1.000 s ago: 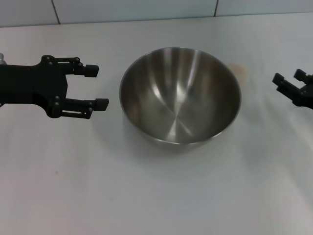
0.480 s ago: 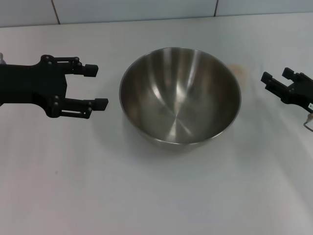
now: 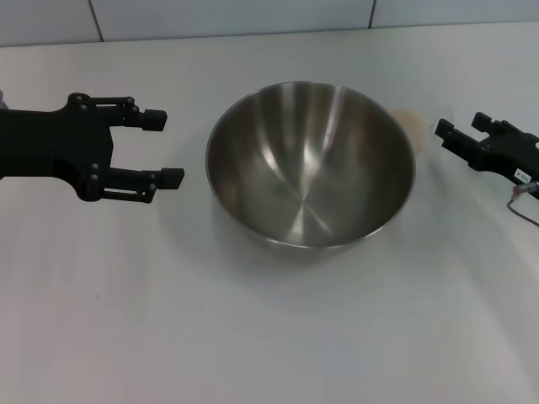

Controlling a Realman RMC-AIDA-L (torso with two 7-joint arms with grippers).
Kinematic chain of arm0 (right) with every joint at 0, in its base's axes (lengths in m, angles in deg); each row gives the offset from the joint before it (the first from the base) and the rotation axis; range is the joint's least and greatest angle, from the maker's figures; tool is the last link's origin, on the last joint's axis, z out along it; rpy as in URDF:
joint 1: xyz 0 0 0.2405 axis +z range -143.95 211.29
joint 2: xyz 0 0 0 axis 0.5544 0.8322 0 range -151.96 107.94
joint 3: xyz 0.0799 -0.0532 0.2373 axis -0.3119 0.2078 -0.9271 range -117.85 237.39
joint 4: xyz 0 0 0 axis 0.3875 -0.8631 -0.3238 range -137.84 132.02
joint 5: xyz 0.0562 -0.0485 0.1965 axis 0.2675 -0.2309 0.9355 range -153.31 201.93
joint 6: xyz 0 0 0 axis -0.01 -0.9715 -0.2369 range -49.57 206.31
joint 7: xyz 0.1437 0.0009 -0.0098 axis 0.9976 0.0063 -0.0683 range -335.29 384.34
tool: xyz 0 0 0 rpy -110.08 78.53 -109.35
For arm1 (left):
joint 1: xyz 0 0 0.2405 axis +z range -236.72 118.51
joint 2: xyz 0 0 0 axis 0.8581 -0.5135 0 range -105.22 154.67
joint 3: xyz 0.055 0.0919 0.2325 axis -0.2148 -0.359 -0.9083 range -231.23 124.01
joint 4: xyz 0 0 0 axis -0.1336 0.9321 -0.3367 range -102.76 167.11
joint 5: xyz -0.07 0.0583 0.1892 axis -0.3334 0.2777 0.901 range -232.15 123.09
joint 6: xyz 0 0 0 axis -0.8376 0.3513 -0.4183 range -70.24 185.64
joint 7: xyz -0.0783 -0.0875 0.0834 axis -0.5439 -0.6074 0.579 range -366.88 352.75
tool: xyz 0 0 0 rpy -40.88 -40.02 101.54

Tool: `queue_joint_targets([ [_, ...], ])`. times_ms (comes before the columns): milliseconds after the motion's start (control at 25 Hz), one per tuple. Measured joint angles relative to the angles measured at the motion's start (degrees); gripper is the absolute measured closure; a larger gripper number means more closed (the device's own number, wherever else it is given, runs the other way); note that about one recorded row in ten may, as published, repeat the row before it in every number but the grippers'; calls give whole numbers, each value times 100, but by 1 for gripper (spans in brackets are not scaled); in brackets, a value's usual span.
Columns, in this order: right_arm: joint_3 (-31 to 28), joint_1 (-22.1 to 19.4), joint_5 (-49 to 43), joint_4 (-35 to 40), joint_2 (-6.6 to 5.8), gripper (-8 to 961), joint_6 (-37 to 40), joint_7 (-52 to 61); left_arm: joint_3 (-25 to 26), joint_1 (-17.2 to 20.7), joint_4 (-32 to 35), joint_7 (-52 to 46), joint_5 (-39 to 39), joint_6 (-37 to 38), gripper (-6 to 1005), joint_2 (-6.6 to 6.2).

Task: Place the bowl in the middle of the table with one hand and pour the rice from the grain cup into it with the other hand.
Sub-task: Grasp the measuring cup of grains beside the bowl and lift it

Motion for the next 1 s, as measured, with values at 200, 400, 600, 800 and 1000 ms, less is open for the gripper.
queue_joint_targets([
  [200,-43,6,22,-1,0,214,-11,1,9,-2,-2,2,0,0,199,-4],
  [400,-46,46,39,2,-4,214,-164,23,10,-2,10,11,0,-1,199,-4],
  [600,-50,110,43,-1,-7,214,-286,27,-3,-2,22,14,0,0,199,6],
  [800,-56,191,53,-1,-9,214,-423,30,4,-3,29,14,1,0,199,9],
  [1000,-61,289,70,-6,-8,214,-596,38,4,-2,30,26,9,-1,199,0],
])
